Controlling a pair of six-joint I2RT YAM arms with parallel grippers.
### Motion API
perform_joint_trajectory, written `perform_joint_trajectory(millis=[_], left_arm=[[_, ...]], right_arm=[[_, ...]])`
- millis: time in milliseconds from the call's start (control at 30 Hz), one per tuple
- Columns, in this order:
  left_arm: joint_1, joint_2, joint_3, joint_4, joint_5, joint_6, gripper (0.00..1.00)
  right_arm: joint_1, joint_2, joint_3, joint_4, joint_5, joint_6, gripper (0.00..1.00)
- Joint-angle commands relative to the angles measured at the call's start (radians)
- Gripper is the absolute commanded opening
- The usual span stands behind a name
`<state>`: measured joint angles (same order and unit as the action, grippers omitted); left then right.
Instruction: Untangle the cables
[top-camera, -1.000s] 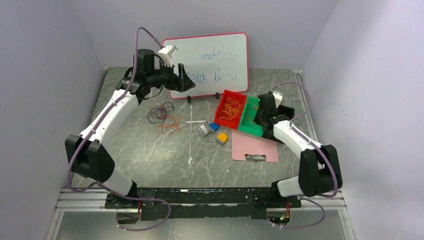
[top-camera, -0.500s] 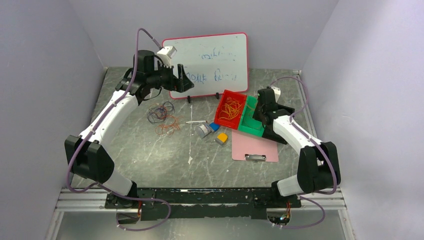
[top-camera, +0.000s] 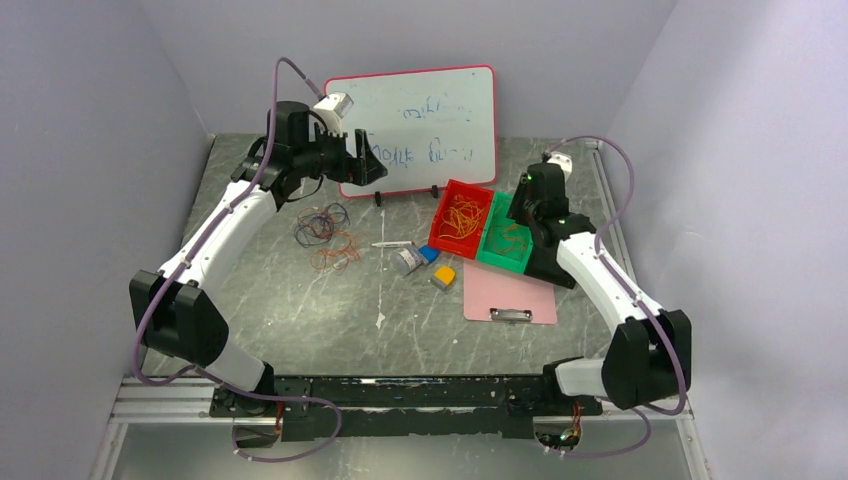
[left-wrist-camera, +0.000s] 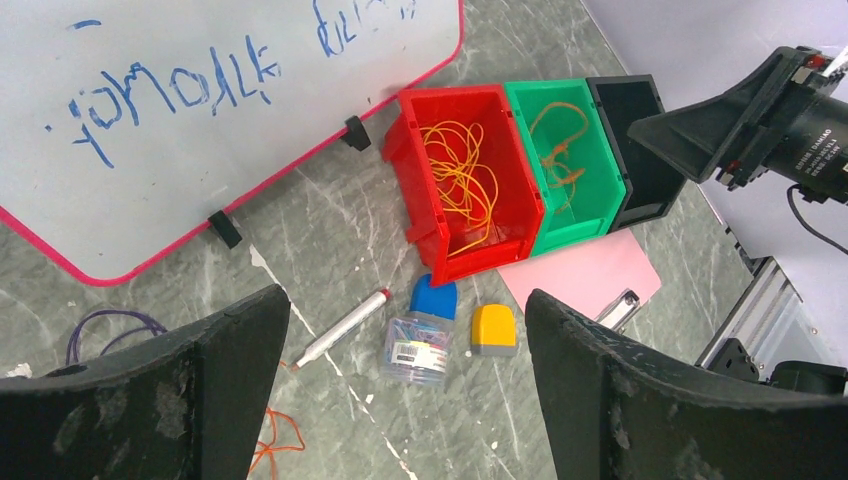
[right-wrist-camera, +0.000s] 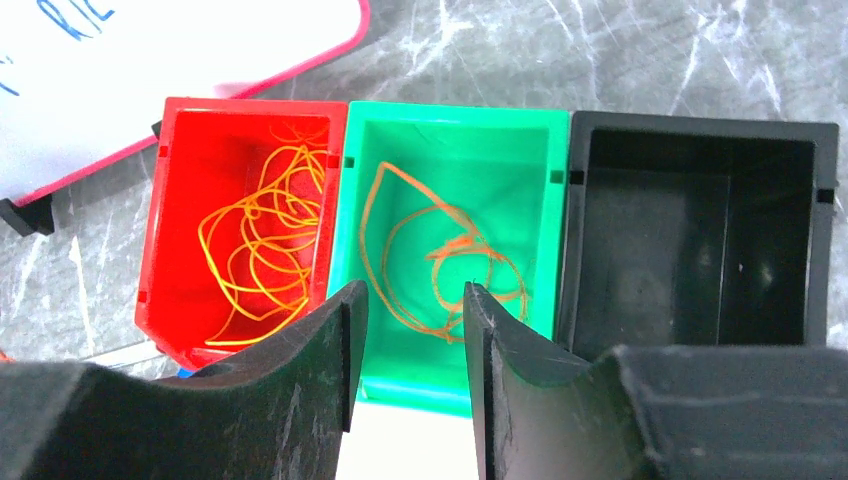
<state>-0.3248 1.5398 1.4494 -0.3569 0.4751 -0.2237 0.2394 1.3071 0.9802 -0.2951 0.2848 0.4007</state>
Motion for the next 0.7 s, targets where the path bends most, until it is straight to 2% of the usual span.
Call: perform_joint_trajectory(millis=[0,133,367,533,667], left_arm=[[0.008,-0.003,-0.003,-0.011,-0.005,0.006,0.92],[0.007,-0.008,-0.005,-0.018,-0.015,0.011,0.92],[0.007,-0.029,-0.043,-0.023,-0.052,0.007,0.92],[0.007,-0.045,-0.086,-0.044,-0.165,-0.015,0.92],[0.011,-0.048,-0.123,-0.077,-0.235,-0.043,0.92]], right_arm=[[-0.010,0.056,0.057,0.055,-0.097,-0.068,0.44],[-0.011,0.136,0.111,0.057,-0.137,-0.079,0.44],[-0.011,0.217,0.146,0.017,-0.071,-0.080,0.43],[-0.010,0.237,0.139,0.006,-0.047,-0.088,0.37],[-0.010,0.257,0.123,0.000,-0.034,-0.092,0.28]])
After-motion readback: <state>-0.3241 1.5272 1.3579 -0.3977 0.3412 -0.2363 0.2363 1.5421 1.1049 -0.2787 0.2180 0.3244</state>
